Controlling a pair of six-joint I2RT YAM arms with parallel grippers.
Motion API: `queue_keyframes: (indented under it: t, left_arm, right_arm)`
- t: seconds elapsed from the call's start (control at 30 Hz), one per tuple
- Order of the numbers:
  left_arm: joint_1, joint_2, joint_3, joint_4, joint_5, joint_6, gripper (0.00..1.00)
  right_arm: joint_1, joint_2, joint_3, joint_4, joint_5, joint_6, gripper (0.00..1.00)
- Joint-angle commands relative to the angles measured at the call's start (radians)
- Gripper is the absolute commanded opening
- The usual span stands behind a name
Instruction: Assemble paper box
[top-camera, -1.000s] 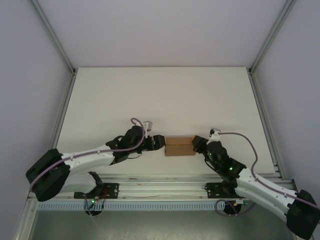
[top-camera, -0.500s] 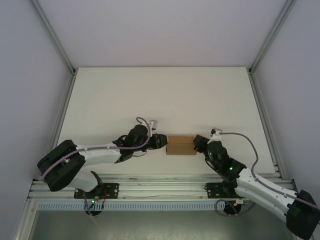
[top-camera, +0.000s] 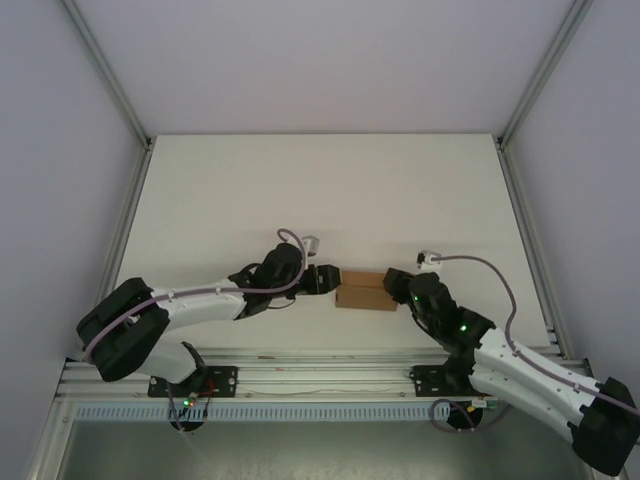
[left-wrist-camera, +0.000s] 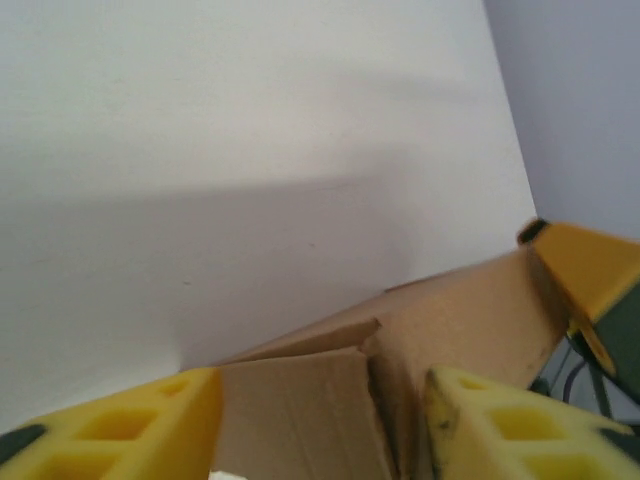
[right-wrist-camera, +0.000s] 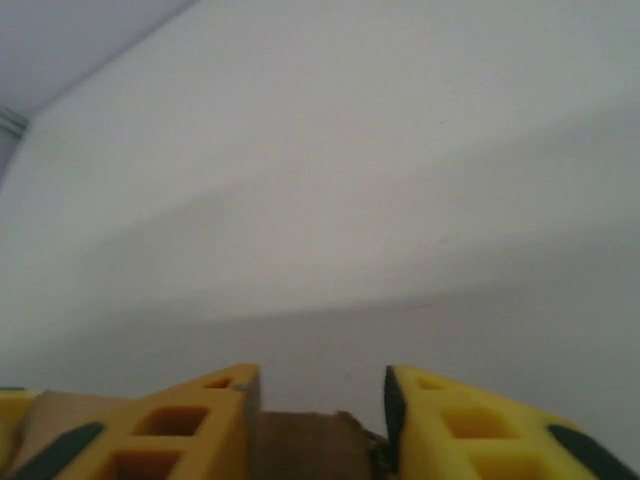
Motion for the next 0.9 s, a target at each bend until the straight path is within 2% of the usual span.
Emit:
queue_keyframes:
  t: [0.0, 0.1, 0.17, 0.27, 0.37, 0.43, 0.47, 0.5, 0.6, 0.7, 0.87]
  left_arm:
    - [-0.001, -0.081, 0.115, -0.252, -0.166, 0.110, 0.70]
    - [0.012, -0.153, 0.190, -0.376, -0.306, 0.154, 1.00]
    - [0.027, -0.207, 0.213, -0.427, -0.375, 0.184, 1.00]
    - [0.079, -0.275, 0.216, -0.499, -0.461, 0.196, 1.00]
    - [0.158, -0.341, 0.185, -0.544, -0.492, 0.208, 1.00]
    - [0.208, -0.383, 0.155, -0.571, -0.514, 0.208, 1.00]
    - [0.231, -0.399, 0.144, -0.585, -0.512, 0.208, 1.00]
    - [0.254, -0.419, 0.127, -0.597, -0.508, 0.207, 1.00]
    - [0.297, -0.460, 0.082, -0.612, -0.492, 0.191, 1.00]
    - [0.317, -0.486, 0.048, -0.617, -0.469, 0.185, 1.00]
    - [0.330, -0.510, 0.010, -0.621, -0.468, 0.186, 1.00]
  right_arm:
    - [0.004, 0.012, 0.138, -0.167, 0.039, -0.102, 0.52]
    - [0.004, 0.029, 0.234, -0.208, 0.043, -0.200, 0.63]
    - [0.004, 0.042, 0.281, -0.217, 0.017, -0.290, 0.73]
    - [0.003, 0.085, 0.346, -0.259, -0.115, -0.477, 1.00]
    - [0.004, 0.160, 0.429, -0.379, -0.336, -0.736, 1.00]
    - [0.005, 0.214, 0.466, -0.492, -0.514, -1.019, 1.00]
    - [0.005, 0.238, 0.473, -0.534, -0.564, -1.157, 1.00]
    - [0.005, 0.264, 0.482, -0.551, -0.560, -1.253, 1.00]
    - [0.006, 0.356, 0.497, -0.491, -0.400, -1.330, 1.00]
    - [0.005, 0.477, 0.569, -0.588, -0.384, -1.423, 1.00]
    - [0.005, 0.659, 0.657, -0.687, -0.326, -1.469, 1.00]
